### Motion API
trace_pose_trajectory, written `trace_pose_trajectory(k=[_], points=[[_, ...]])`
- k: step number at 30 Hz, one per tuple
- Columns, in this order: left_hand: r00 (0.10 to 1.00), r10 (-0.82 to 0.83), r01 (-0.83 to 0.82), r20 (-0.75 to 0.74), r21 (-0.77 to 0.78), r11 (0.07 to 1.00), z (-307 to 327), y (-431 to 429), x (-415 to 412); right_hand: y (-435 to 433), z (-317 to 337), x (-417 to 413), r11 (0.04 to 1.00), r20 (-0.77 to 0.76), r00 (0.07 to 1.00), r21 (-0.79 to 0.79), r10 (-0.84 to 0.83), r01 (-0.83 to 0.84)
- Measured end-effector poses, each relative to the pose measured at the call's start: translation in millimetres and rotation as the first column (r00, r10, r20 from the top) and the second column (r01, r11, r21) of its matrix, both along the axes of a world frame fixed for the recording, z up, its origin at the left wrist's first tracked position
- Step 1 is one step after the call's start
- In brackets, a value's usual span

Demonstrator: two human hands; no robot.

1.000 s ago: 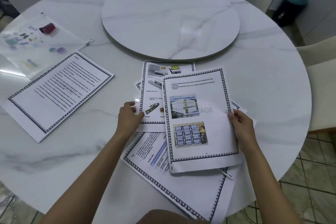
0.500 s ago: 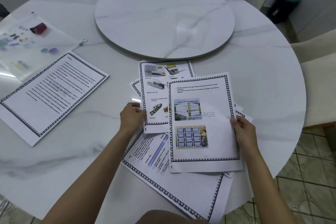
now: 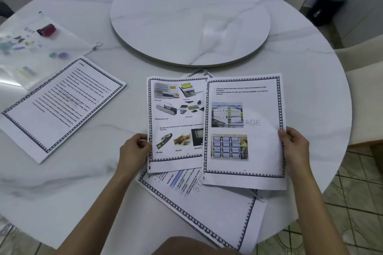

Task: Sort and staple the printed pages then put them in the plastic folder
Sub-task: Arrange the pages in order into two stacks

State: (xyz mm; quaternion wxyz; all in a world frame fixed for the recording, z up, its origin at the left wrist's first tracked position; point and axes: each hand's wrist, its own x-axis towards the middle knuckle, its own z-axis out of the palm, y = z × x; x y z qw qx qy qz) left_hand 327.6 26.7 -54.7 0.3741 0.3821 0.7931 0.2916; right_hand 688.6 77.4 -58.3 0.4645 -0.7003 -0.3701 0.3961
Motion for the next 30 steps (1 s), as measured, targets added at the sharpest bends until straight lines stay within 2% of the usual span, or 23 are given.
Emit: trace_pose_trajectory(k=[6,12,14,17,23,27,30], points=[[0.997,-0.066,0.067,0.029,-0.029,0.997,2.3,-9.6,6.7,6.4,6.8,-4.2,1.000,-0.012,1.000,0.014,0.010,-0.010],[0.969,-0.245,0.246,0.031,-0.114,0.962,1.7,-16.3,21.2,13.3,15.6,-19.0,0.999,-0.054,0.998,0.047,0.021,-0.019],[0.981,-0.194,0.196,0.031,-0.084,0.977,4.8,-17.3,20.7,15.5,17.8,-30.7,0.997,-0.059,0.997,0.067,0.050,-0.046],[0.998,-0.067,0.066,0.016,0.049,0.997,16.4,-16.6,15.8,16.5,19.0,-55.4,0.990,-0.050,0.991,0.081,0.123,-0.119],[0.953,-0.067,0.026,0.296,0.142,0.990,26.2,-17.2,3.2,9.0,20.0,-116.7,0.964,-0.074,0.961,0.025,0.265,-0.264],[0.968,-0.011,-0.036,0.251,0.183,0.982,26.1,-26.3,-6.3,-5.3,17.0,-150.9,0.930,-0.071,0.928,-0.014,0.365,-0.366],[0.981,0.051,-0.085,0.189,0.175,0.981,22.6,-33.7,-21.9,-12.2,10.6,-164.7,0.896,0.013,0.898,-0.069,0.440,-0.438]])
